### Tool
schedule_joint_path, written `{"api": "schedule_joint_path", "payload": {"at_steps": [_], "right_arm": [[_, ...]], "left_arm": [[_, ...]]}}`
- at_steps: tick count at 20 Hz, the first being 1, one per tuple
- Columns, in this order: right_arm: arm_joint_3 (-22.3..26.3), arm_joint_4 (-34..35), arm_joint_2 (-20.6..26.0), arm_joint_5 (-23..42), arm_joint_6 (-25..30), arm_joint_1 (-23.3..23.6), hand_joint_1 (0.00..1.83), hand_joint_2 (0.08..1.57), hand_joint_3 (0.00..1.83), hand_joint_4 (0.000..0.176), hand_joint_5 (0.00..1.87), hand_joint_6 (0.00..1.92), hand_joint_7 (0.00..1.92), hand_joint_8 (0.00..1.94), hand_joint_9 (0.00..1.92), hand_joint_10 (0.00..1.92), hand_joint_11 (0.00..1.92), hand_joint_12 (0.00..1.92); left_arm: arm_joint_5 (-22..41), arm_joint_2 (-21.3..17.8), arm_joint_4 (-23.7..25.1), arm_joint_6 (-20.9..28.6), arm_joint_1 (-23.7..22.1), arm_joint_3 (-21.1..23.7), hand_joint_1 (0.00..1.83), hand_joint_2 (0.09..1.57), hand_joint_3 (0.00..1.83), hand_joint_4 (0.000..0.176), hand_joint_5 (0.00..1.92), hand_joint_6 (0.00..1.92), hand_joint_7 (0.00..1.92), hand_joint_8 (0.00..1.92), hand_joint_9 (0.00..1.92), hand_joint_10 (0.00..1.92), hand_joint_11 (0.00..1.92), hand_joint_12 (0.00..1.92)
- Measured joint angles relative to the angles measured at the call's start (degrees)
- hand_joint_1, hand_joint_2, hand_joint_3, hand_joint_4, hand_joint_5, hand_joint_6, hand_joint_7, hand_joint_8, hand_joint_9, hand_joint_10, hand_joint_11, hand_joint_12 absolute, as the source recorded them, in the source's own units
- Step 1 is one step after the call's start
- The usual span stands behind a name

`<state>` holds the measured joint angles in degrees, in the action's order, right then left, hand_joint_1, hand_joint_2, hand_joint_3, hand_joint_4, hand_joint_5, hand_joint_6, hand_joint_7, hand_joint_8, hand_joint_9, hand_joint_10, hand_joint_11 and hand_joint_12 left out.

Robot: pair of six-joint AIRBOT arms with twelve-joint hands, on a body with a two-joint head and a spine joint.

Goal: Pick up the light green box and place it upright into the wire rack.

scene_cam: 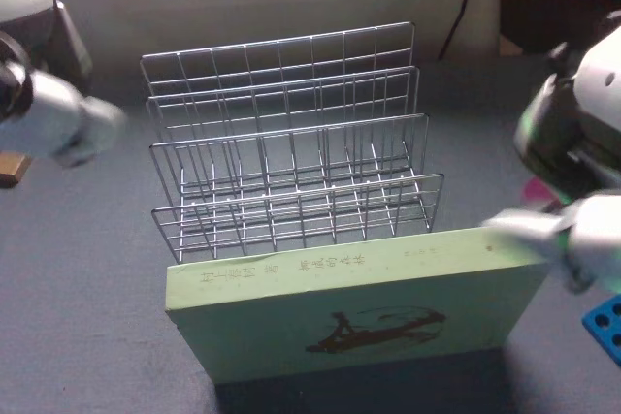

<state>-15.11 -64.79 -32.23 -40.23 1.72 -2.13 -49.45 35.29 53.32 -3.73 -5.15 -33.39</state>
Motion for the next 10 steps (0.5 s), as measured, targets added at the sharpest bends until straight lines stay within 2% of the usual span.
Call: {"api": "schedule_joint_path", "payload": {"at_steps": [6, 10], "right_arm": [[0.0, 0.0, -0.3, -0.1, 0.0, 0.1, 0.14, 1.11, 0.0, 0.115, 0.24, 0.0, 0.26, 0.0, 0.23, 0.01, 0.0, 0.96], [0.0, -0.1, -4.0, -2.7, 0.6, 0.9, 0.16, 1.1, 0.0, 0.115, 0.24, 0.0, 0.25, 0.0, 0.22, 0.0, 0.0, 0.9]], "left_arm": [[0.0, 0.0, -0.3, 0.1, -0.4, 0.0, 0.1, 1.2, 0.0, 0.086, 0.37, 0.0, 0.33, 0.0, 0.27, 0.01, 0.0, 0.79], [0.0, 0.0, -0.2, 0.1, -0.4, 0.1, 0.1, 1.2, 0.0, 0.086, 0.36, 0.0, 0.33, 0.0, 0.27, 0.01, 0.0, 0.77]]}}
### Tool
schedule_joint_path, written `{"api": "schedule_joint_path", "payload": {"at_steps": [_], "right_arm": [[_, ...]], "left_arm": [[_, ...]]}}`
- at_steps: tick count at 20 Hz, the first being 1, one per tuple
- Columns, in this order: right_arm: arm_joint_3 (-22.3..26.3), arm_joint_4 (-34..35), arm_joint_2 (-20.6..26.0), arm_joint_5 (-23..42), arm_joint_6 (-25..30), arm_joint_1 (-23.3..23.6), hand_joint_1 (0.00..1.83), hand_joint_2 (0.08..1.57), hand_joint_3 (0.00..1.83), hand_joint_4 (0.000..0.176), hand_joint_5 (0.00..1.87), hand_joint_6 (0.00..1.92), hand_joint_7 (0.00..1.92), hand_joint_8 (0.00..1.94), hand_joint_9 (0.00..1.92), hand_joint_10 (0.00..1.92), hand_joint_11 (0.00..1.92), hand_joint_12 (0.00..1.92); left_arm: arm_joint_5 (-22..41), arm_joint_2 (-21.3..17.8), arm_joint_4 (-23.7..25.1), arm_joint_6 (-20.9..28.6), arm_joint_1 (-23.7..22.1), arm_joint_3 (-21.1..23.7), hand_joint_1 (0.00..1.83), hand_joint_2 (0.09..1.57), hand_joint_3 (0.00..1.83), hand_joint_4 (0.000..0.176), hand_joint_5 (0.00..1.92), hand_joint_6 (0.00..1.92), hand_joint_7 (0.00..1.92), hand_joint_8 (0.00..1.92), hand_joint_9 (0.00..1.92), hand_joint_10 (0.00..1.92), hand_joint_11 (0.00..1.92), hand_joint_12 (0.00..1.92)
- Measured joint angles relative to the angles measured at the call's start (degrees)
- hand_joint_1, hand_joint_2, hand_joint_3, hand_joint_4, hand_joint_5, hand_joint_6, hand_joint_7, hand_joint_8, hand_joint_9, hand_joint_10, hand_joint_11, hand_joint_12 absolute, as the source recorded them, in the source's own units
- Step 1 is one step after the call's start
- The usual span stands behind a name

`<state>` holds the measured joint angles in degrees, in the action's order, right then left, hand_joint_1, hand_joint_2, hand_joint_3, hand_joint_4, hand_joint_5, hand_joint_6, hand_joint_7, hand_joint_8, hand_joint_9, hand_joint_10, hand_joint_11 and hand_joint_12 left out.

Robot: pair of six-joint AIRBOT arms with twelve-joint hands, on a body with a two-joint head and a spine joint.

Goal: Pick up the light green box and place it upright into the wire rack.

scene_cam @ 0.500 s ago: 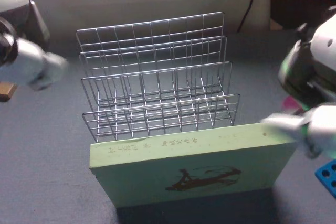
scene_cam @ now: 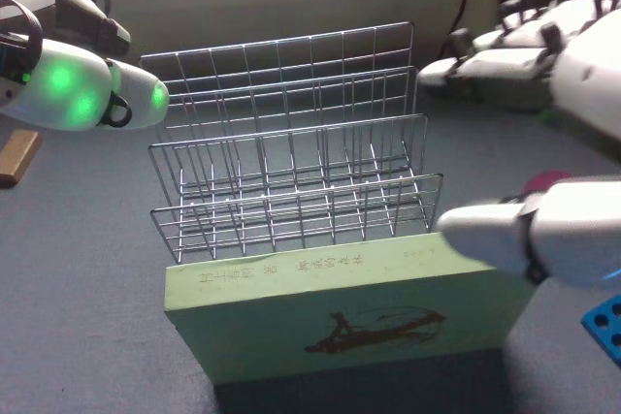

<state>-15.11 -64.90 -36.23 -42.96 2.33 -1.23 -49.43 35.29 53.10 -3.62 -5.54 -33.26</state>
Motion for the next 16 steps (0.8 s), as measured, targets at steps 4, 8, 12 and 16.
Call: {"api": "schedule_joint_path", "payload": {"at_steps": [4, 8, 12, 16], "right_arm": [[0.0, 1.0, -6.1, -4.5, 1.5, 0.4, 0.35, 1.06, 0.0, 0.114, 0.25, 0.0, 0.24, 0.0, 0.21, 0.0, 0.0, 0.88], [-1.0, 0.8, -13.5, -9.5, 3.5, 0.2, 0.88, 1.02, 0.0, 0.103, 0.23, 0.0, 0.22, 0.0, 0.21, 0.01, 0.0, 0.9], [-5.8, 1.1, -21.4, -12.2, 4.5, -0.9, 0.98, 1.03, 0.0, 0.101, 0.25, 0.01, 0.23, 0.0, 0.19, 0.0, 0.0, 0.9], [-9.5, 2.9, -26.1, -13.4, 5.4, -1.3, 1.04, 0.99, 0.0, 0.078, 0.26, 0.01, 0.25, 0.01, 0.19, 0.0, 0.0, 0.89]], "left_arm": [[0.0, 0.0, 0.0, 0.0, -0.2, 0.0, 0.1, 1.2, 0.0, 0.087, 0.35, 0.0, 0.33, 0.0, 0.28, 0.01, 0.0, 0.78], [0.0, 0.0, 0.0, -0.1, -0.4, 0.1, 0.1, 1.2, 0.0, 0.087, 0.35, 0.0, 0.33, 0.0, 0.29, 0.01, 0.0, 0.79], [0.0, -0.5, 0.0, -0.9, -1.4, 0.2, 0.1, 1.18, 0.0, 0.088, 0.37, 0.01, 0.33, 0.0, 0.3, 0.01, 0.0, 0.82], [-0.3, -1.9, 0.0, -1.0, -1.4, 0.9, 0.12, 1.17, 0.0, 0.088, 0.36, 0.0, 0.33, 0.0, 0.31, 0.01, 0.0, 0.82]]}}
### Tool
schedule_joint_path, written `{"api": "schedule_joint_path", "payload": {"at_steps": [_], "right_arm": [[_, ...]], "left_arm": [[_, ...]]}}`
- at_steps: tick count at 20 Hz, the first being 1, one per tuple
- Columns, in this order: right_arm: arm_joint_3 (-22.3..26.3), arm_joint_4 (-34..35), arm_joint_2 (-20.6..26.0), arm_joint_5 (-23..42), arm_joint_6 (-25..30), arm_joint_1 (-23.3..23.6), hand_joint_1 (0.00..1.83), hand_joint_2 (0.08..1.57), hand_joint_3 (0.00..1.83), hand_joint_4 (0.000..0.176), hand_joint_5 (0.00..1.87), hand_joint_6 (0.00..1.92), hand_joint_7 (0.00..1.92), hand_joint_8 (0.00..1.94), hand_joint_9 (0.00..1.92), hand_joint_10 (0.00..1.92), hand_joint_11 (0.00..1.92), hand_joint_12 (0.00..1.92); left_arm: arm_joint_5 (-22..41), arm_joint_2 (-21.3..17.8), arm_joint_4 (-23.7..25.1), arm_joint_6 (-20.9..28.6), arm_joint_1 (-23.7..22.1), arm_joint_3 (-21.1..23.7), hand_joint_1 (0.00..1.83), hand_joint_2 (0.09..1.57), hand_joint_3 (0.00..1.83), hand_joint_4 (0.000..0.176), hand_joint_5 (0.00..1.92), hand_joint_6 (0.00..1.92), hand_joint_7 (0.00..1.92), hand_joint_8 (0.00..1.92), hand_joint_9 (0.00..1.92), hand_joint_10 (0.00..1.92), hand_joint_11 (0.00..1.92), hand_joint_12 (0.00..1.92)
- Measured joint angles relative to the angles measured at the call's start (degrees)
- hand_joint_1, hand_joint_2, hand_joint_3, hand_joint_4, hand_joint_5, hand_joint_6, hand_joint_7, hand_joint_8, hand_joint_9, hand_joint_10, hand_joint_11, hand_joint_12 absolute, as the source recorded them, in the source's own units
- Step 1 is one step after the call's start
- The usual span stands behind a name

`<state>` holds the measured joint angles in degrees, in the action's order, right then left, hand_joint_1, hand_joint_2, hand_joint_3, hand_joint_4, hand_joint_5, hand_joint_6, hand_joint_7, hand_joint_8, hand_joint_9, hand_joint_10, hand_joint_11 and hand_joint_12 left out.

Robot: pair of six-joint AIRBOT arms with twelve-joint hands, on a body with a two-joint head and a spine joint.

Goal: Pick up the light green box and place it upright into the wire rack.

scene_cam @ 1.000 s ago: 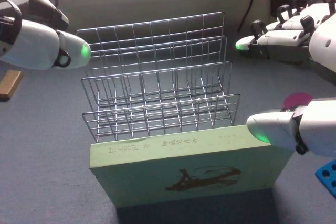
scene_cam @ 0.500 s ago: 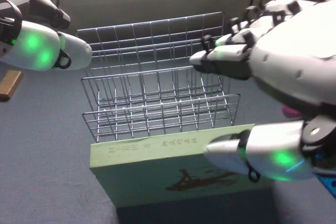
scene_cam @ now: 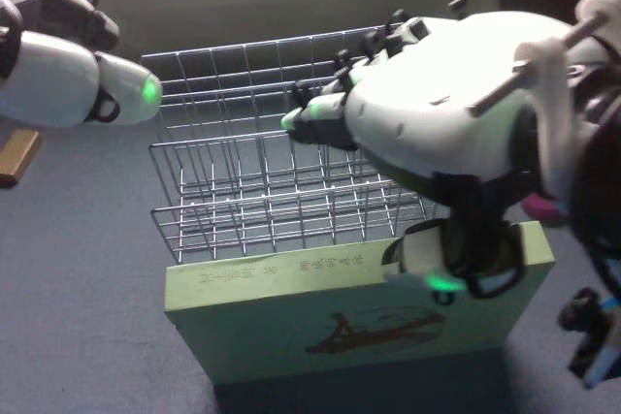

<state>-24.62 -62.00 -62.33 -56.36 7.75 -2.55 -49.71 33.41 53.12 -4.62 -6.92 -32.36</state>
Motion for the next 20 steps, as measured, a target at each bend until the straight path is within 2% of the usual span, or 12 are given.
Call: {"api": "schedule_joint_path", "payload": {"at_steps": [3, 6, 10, 14, 20], "right_arm": [[-2.9, 4.7, -3.5, 0.0, 0.1, -0.3, 1.04, 0.97, 0.0, 0.064, 0.27, 0.01, 0.25, 0.0, 0.19, 0.0, 0.0, 0.88], [-5.9, 7.9, -5.2, 0.1, 0.4, -0.4, 1.04, 0.97, 0.0, 0.064, 0.27, 0.01, 0.24, 0.0, 0.19, 0.0, 0.0, 0.88], [-7.7, 8.9, -6.8, -0.1, -0.2, -2.0, 1.07, 0.97, 0.0, 0.064, 0.26, 0.0, 0.24, 0.0, 0.19, 0.0, 0.0, 0.87], [-8.7, 8.9, -7.6, 0.6, -0.5, -2.9, 1.07, 0.97, 0.0, 0.064, 0.26, 0.0, 0.24, 0.0, 0.19, 0.0, 0.0, 0.89], [-9.8, 10.2, -9.5, 0.7, -1.1, -3.5, 1.08, 0.96, 0.0, 0.058, 0.25, 0.0, 0.23, 0.0, 0.18, 0.0, 0.0, 0.8]], "left_arm": [[-0.4, -3.3, -0.2, -0.5, -0.8, 1.9, 0.12, 1.18, 0.0, 0.087, 0.37, 0.0, 0.33, 0.0, 0.31, 0.0, 0.0, 0.82], [-1.7, -5.1, -2.3, -5.5, -2.2, 2.1, 0.12, 1.18, 0.0, 0.087, 0.37, 0.0, 0.33, 0.0, 0.31, 0.0, 0.0, 0.82], [-2.2, -5.8, -2.6, -7.8, -4.3, 2.2, 0.12, 1.19, 0.0, 0.087, 0.37, 0.0, 0.33, 0.0, 0.3, 0.0, 0.0, 0.82], [-3.1, -7.0, -3.0, -8.7, -4.3, 2.5, 0.12, 1.19, 0.0, 0.087, 0.37, 0.0, 0.33, 0.0, 0.3, 0.0, 0.0, 0.8], [-3.4, -8.0, -4.3, -10.8, -5.3, 2.5, 0.12, 1.19, 0.0, 0.087, 0.37, 0.0, 0.33, 0.0, 0.3, 0.0, 0.0, 0.8]]}}
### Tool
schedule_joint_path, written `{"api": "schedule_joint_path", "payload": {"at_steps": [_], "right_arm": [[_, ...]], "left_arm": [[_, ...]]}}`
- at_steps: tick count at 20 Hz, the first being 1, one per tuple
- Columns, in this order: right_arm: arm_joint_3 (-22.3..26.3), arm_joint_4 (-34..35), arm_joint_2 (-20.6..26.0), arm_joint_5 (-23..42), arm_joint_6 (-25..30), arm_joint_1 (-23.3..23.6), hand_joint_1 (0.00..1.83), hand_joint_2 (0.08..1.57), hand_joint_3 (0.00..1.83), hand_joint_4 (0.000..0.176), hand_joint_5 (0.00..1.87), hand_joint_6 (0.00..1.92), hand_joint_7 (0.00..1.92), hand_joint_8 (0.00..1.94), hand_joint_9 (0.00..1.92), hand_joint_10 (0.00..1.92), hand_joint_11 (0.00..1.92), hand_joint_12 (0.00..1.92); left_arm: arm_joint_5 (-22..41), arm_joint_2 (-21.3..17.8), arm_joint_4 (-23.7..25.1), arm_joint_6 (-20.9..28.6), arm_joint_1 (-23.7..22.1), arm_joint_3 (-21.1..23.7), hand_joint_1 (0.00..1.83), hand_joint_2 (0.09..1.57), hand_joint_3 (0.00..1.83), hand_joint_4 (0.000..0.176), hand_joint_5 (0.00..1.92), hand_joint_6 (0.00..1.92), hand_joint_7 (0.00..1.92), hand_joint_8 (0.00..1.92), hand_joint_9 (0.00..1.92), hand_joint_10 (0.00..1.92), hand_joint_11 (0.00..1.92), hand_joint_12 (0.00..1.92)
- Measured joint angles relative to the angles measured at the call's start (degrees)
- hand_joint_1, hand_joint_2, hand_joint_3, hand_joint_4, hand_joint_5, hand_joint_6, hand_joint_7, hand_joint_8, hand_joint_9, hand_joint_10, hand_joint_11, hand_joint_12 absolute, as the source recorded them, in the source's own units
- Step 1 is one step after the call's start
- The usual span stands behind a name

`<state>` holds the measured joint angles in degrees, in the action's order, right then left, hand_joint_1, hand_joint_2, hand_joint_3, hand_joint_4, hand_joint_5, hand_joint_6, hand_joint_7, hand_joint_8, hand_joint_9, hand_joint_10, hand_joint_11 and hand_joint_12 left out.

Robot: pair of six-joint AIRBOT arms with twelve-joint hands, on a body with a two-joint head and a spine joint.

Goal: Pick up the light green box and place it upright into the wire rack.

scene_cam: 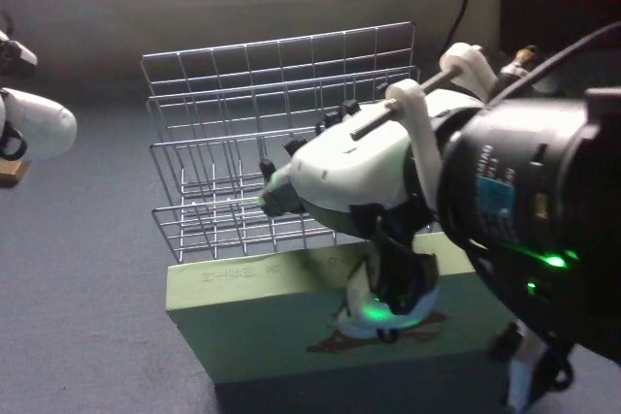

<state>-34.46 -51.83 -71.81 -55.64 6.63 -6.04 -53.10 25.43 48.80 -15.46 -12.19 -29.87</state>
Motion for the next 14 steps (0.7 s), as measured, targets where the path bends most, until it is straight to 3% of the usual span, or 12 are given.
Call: {"api": "schedule_joint_path", "payload": {"at_steps": [6, 8, 9, 10, 11, 12, 13, 14], "right_arm": [[-0.5, 0.2, -0.5, -0.3, 1.0, -1.7, 1.1, 0.96, 0.0, 0.059, 0.24, 0.0, 0.21, 0.0, 0.16, 0.0, 0.0, 0.68], [-0.5, 0.0, -0.6, -0.3, 1.3, -1.9, 1.09, 0.97, 0.0, 0.059, 0.24, 0.0, 0.21, 0.0, 0.16, 0.0, 0.0, 0.71], [-0.5, -0.2, -0.6, -0.3, 1.9, -2.1, 1.03, 1.07, 0.02, 0.056, 0.25, 0.0, 0.21, 0.0, 0.18, 0.0, 0.0, 0.82], [-0.5, 0.1, -0.6, -0.4, 2.6, -2.1, 1.01, 1.1, 0.02, 0.05, 0.28, 0.01, 0.27, 0.01, 0.24, 0.02, 0.0, 0.93], [-0.5, 0.3, -0.6, -0.6, 3.0, -2.3, 1.01, 1.13, 0.01, 0.023, 0.39, 0.02, 0.37, 0.01, 0.34, 0.02, 0.0, 1.11], [-0.5, 0.4, -0.6, -0.6, 3.3, -2.4, 1.01, 1.13, 0.01, 0.023, 0.39, 0.02, 0.37, 0.01, 0.34, 0.02, 0.0, 1.11], [-0.5, 0.6, -0.6, -0.8, 3.7, -2.5, 1.02, 1.14, 0.0, 0.0, 0.46, 0.02, 0.44, 0.01, 0.4, 0.02, 0.01, 1.15], [-0.5, 0.8, -0.6, -0.8, 3.9, -2.5, 1.02, 1.14, 0.0, 0.0, 0.58, 0.03, 0.6, 0.02, 0.52, 0.04, 0.14, 1.19]], "left_arm": [[-1.3, 0.0, 0.0, -0.2, -0.5, 0.0, 0.13, 1.19, 0.0, 0.087, 0.37, 0.0, 0.34, 0.0, 0.3, 0.0, 0.0, 0.8], [-1.6, 0.0, -0.2, -0.4, -1.2, -0.1, 0.13, 1.19, 0.0, 0.086, 0.37, 0.0, 0.33, 0.0, 0.29, 0.0, 0.0, 0.75], [-1.4, 0.0, 0.2, -0.7, -1.2, -0.1, 0.15, 1.2, 0.0, 0.087, 0.33, 0.0, 0.29, 0.0, 0.24, 0.0, 0.0, 0.67], [-1.5, 0.0, 0.0, -1.0, -1.2, -0.1, 0.12, 1.2, 0.0, 0.087, 0.33, 0.0, 0.3, 0.01, 0.24, 0.0, 0.0, 0.67], [-1.6, 0.0, 0.0, -1.0, -1.2, -0.1, 0.12, 1.2, 0.0, 0.086, 0.37, 0.01, 0.35, 0.01, 0.29, 0.01, 0.0, 0.76], [-1.6, 0.0, 0.0, -1.0, -1.2, -0.1, 0.12, 1.2, 0.0, 0.086, 0.37, 0.01, 0.35, 0.01, 0.29, 0.01, 0.0, 0.76], [-1.5, 0.0, 0.0, -1.0, -1.2, -0.1, 0.12, 1.2, 0.0, 0.085, 0.39, 0.01, 0.37, 0.01, 0.31, 0.01, 0.0, 0.79], [-1.5, 0.0, -0.1, -1.0, -1.2, -0.1, 0.13, 1.19, 0.0, 0.084, 0.4, 0.01, 0.37, 0.01, 0.31, 0.01, 0.0, 0.79]]}}
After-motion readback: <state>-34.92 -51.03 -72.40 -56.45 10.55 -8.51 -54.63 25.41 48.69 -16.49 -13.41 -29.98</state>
